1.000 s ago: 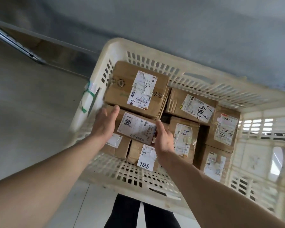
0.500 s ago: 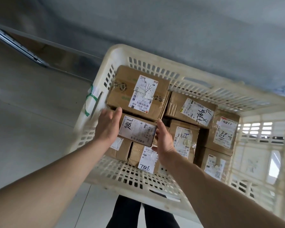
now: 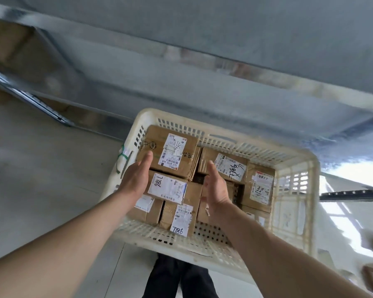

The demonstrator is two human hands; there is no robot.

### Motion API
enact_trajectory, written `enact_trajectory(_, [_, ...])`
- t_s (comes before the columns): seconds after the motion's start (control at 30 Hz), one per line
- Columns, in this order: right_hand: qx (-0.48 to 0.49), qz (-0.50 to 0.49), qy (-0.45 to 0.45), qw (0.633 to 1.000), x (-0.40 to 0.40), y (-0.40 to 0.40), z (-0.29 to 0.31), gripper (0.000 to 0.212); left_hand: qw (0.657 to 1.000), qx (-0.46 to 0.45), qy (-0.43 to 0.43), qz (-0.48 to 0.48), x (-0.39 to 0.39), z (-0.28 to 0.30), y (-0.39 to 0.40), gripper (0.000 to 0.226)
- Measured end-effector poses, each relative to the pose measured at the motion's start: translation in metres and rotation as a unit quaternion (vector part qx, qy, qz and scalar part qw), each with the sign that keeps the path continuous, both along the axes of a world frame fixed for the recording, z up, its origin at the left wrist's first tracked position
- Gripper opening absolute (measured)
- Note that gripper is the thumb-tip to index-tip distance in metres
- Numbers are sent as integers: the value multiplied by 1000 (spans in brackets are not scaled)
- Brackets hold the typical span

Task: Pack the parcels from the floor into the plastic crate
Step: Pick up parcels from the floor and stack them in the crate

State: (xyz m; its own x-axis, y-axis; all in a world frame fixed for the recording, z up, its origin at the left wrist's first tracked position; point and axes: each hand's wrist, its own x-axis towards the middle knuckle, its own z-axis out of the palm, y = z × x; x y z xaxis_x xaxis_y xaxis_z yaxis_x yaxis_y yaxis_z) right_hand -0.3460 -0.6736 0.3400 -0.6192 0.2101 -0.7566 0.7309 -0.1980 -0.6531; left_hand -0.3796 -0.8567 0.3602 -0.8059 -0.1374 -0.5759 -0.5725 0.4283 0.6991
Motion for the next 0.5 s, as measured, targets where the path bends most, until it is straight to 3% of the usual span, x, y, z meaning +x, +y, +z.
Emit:
enact_trajectory(0.4, [29,-29,96,995,33,53,145,61,994,75,67,-45,27,133,58,54])
enact_trajectory(0.5, [52,-43,117,991,52,65,172,61,989,91,66,-100,38,153,68,79])
